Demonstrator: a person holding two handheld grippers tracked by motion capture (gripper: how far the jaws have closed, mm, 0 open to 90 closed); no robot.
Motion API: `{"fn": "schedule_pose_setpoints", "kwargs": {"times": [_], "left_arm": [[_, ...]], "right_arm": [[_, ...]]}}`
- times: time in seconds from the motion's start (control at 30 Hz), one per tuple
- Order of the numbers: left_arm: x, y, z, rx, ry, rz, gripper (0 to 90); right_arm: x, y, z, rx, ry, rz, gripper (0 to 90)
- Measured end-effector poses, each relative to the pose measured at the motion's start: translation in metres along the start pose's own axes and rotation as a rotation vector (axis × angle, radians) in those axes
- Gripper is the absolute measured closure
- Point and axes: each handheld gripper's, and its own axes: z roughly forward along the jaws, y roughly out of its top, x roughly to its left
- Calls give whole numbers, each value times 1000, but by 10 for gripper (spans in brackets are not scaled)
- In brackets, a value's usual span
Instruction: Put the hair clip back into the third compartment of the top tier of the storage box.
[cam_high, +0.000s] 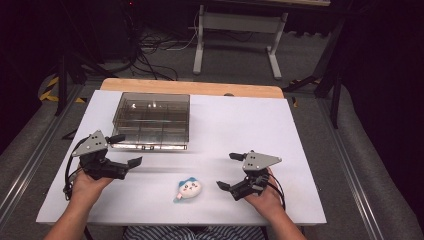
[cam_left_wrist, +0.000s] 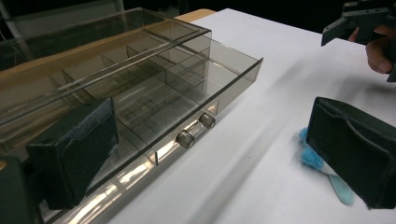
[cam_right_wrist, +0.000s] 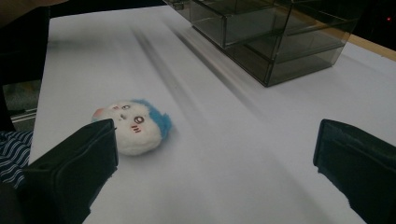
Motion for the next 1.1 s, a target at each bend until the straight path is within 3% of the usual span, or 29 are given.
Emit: {"fn": "schedule_pose_setpoints", "kwargs": {"times": [0.27,0.57,0.73,1.1], "left_arm": [[1,-12,-6,-10,13,-21,30],[3,-14,-8,-14,15,-8,30],[3,-16,-9,-18,24,-20,31],[-2,-20,-9,-38,51,-24,32]], "right_arm": [[5,7,9,30,13,6,28],[8,15,16,46,20,9,47],[12,19,21,61,30,14,71],[25,22,45,145,75,30,100]]}}
